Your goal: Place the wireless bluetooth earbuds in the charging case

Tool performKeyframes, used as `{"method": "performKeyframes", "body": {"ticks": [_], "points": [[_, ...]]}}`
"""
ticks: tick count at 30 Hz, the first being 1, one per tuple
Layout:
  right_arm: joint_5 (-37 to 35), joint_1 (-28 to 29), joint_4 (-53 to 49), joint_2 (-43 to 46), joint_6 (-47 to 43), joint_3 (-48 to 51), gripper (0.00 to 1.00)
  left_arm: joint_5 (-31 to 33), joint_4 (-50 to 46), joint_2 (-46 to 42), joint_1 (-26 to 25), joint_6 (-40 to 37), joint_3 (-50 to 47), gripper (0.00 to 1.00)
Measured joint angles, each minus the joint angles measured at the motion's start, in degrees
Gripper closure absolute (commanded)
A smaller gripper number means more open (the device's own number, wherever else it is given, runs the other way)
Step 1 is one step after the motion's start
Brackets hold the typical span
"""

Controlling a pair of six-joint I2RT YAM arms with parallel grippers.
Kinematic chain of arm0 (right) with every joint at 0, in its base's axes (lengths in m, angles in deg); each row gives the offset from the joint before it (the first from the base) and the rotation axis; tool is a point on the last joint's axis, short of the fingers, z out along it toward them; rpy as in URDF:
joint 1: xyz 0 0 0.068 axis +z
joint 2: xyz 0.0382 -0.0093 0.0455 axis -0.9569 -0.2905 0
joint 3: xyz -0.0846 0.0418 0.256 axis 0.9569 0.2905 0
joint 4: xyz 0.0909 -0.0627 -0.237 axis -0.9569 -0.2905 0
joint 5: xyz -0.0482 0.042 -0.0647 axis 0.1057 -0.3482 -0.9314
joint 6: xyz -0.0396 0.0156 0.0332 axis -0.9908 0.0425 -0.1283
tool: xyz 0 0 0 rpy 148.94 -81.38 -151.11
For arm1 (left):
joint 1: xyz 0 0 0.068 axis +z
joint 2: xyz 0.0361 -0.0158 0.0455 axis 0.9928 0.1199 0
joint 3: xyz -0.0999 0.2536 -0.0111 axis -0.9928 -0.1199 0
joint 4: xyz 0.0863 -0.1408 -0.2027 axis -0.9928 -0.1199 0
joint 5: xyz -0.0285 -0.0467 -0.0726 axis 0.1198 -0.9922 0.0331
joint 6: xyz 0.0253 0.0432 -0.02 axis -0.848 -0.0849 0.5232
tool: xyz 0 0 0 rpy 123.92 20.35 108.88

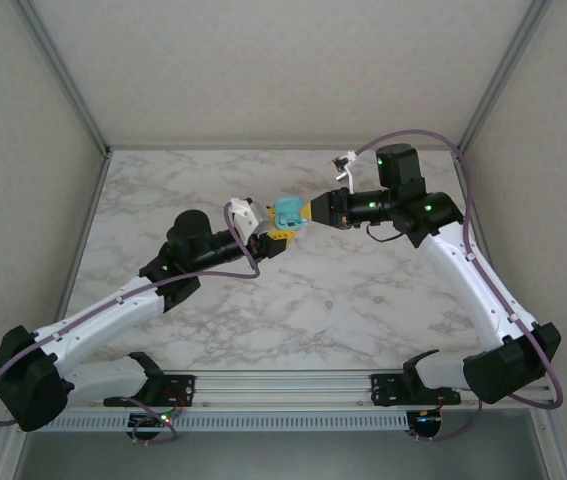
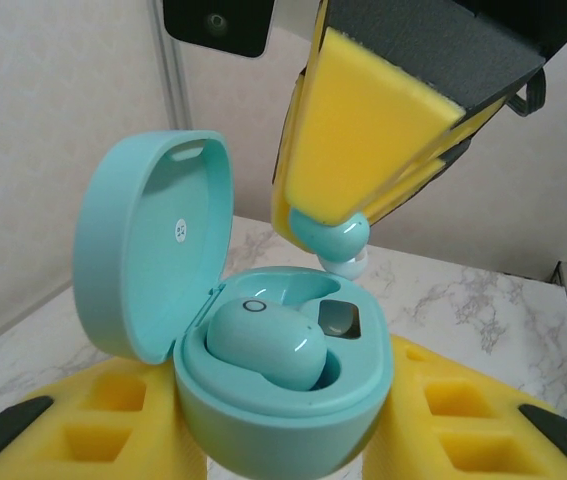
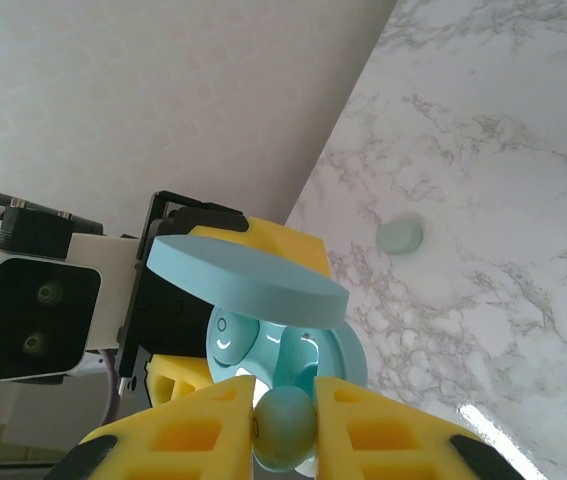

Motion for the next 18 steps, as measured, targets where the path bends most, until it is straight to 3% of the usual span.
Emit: {"method": "performKeyframes", "body": {"ticks": [18], "points": [[0.0, 1.0, 2.8, -1.0, 1.5, 0.0, 0.8, -0.8, -0.2, 0.8, -0.1, 0.0, 0.8, 0.81]]}}
